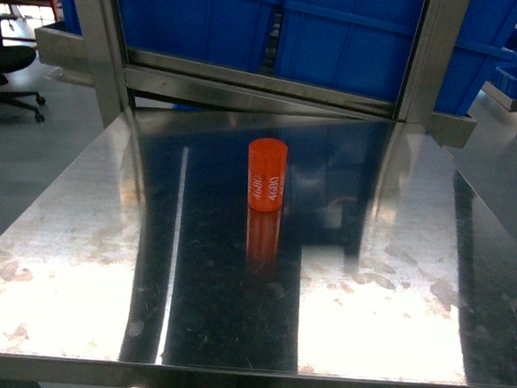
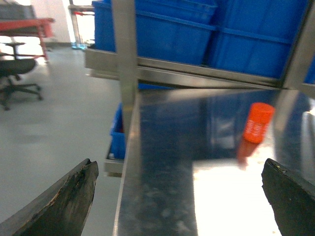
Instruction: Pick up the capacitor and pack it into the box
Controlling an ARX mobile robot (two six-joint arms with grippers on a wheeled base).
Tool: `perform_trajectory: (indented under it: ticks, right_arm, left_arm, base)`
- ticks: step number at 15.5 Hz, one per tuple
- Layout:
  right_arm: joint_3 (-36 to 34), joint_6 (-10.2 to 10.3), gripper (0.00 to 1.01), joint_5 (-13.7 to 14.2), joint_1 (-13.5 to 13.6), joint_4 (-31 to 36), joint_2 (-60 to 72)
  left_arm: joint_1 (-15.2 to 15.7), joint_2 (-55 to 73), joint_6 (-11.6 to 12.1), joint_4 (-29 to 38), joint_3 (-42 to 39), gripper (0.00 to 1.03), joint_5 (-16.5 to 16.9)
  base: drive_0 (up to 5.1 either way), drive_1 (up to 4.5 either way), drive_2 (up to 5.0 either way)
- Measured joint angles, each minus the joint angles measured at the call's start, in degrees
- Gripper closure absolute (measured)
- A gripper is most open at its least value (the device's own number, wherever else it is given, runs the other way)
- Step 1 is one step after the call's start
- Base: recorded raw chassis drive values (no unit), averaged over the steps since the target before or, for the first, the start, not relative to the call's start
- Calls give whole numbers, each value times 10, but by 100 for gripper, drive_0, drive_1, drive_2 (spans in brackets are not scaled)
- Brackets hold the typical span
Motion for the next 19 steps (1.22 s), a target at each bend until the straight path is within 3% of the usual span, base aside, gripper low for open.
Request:
perform_trajectory:
  ticks: [1, 2, 4, 5, 7, 9, 13, 16, 19]
  right_arm:
    - [0, 0, 3, -1, 0, 0, 0]
    - [0, 0, 3, 0, 0, 0, 0]
    - [0, 0, 3, 0, 0, 0, 0]
    - [0, 0, 3, 0, 0, 0, 0]
    - [0, 0, 3, 0, 0, 0, 0]
    - [0, 0, 3, 0, 0, 0, 0]
    - [0, 0, 3, 0, 0, 0, 0]
    - [0, 0, 3, 0, 0, 0, 0]
    - [0, 0, 3, 0, 0, 0, 0]
  left_arm:
    - [7, 88, -8, 77, 8, 5, 26]
    - [4, 198, -21, 166, 29, 5, 24]
    - [-24, 426, -24, 382, 86, 5, 2]
    - [-42, 528, -14, 477, 124, 5, -13]
    - [-91, 728, 1, 602, 222, 5, -49]
    - [-156, 920, 5, 595, 350, 5, -80]
    - [-221, 1100, -2, 507, 560, 5, -96]
    - [-243, 1165, -9, 468, 640, 5, -100]
    - [-246, 1235, -21, 436, 684, 5, -100]
  base:
    - [0, 0, 0]
    - [0, 0, 0]
    - [0, 0, 0]
    - [0, 0, 0]
    - [0, 0, 0]
    - [0, 0, 0]
    - [0, 0, 0]
    - [0, 0, 0]
    - [0, 0, 0]
